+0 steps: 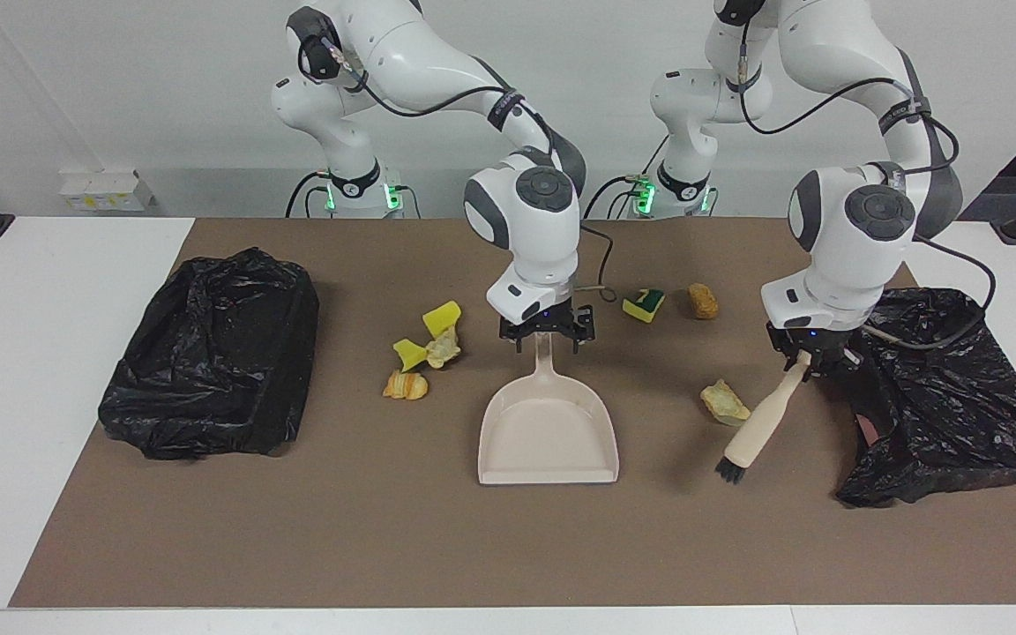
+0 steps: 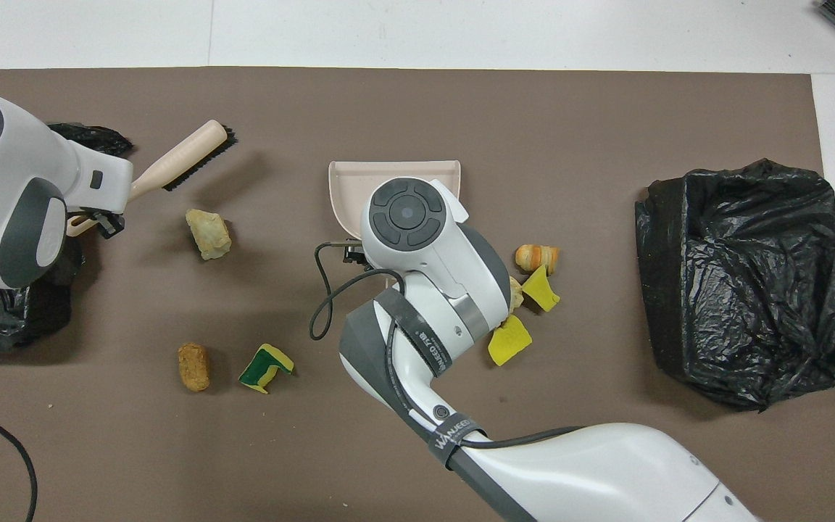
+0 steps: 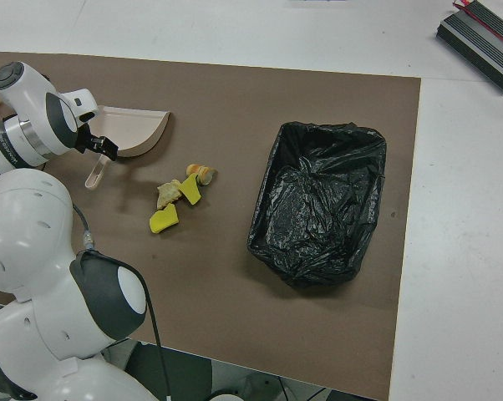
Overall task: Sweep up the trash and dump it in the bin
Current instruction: 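Sweep the sponge pieces toward the dustpan with the left gripper's brush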
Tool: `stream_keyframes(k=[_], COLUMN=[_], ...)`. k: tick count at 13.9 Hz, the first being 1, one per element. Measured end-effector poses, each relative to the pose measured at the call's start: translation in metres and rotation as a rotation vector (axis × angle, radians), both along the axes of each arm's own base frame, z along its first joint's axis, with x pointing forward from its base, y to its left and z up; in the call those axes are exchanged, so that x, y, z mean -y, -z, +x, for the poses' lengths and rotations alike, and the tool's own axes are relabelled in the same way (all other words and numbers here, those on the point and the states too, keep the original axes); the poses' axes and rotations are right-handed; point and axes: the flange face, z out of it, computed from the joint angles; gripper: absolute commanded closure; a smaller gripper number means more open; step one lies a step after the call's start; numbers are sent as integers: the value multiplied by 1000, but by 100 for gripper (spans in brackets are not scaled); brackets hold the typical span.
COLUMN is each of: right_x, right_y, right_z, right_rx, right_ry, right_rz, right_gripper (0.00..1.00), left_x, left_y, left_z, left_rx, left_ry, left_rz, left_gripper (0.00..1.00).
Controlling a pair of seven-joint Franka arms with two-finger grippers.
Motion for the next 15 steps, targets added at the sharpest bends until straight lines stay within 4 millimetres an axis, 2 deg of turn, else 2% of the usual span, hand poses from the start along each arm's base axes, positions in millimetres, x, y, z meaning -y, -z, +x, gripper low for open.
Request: stream_keyframes(k=[3,4,5,6,7,10,13,15], right_x=[2,2,2,3,3,2,3,4], right_y=[8,11,14,15,16,15,12,-4], right_z=[-3,-4,-6,-7,-7,-8,-9,-11], right_rx=[-14,-17,-19,-22,-24,-31,-33,-20], right_ry=[-15,-16,-24,-39,-45,-47,-51,-126], right_rz=[-9,-10,-11,-13,-11,-1,0,4], right_gripper=[16,35,62,84,99,100,100,100], left_x=[-19,-22,-22,-21,-20,-11,5,21], left_y=[12,19,25,30,33,28,23,27], left_z=[-3,-8,-14,-21,-28,-50,-82,-108], left_rx=[-58,-79,-99,-119,-147,-259,-335,-367], left_ry=[140,166,179,187,191,195,203,149], left_rz=[15,16,16,15,15,21,28,42], left_gripper=[100,100,100,100,100,100,100,100])
